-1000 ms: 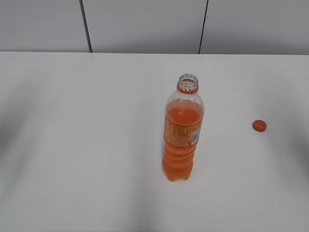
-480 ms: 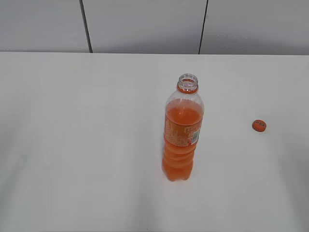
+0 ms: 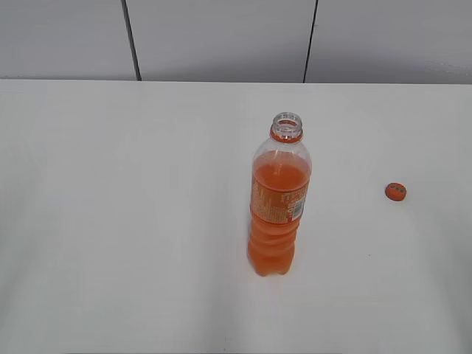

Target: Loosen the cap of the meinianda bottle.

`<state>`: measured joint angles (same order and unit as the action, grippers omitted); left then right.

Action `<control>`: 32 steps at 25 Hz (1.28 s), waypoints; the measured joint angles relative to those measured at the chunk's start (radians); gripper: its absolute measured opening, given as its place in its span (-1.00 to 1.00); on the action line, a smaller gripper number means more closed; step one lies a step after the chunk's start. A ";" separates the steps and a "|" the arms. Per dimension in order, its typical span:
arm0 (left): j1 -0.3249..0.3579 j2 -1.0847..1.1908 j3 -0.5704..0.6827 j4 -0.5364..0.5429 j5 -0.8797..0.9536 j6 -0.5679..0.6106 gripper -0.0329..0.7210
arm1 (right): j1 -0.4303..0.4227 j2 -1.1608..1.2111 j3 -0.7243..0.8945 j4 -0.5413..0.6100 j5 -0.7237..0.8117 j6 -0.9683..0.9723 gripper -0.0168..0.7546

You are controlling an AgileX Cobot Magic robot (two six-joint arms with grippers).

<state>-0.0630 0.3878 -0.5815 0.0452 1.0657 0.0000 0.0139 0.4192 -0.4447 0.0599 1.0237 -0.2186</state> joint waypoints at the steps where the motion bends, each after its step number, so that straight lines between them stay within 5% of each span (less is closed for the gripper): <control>1: 0.000 -0.018 0.009 0.001 -0.011 0.000 0.45 | 0.000 -0.018 0.000 0.000 0.000 0.000 0.51; 16: 0.000 -0.387 0.014 0.001 -0.030 0.000 0.39 | 0.000 -0.300 0.001 0.000 0.000 0.000 0.51; 32: 0.000 -0.391 0.018 0.001 -0.030 0.007 0.39 | 0.000 -0.428 0.001 -0.006 -0.001 0.009 0.51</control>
<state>-0.0630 -0.0030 -0.5633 0.0462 1.0356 0.0072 0.0139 -0.0085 -0.4436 0.0537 1.0228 -0.2093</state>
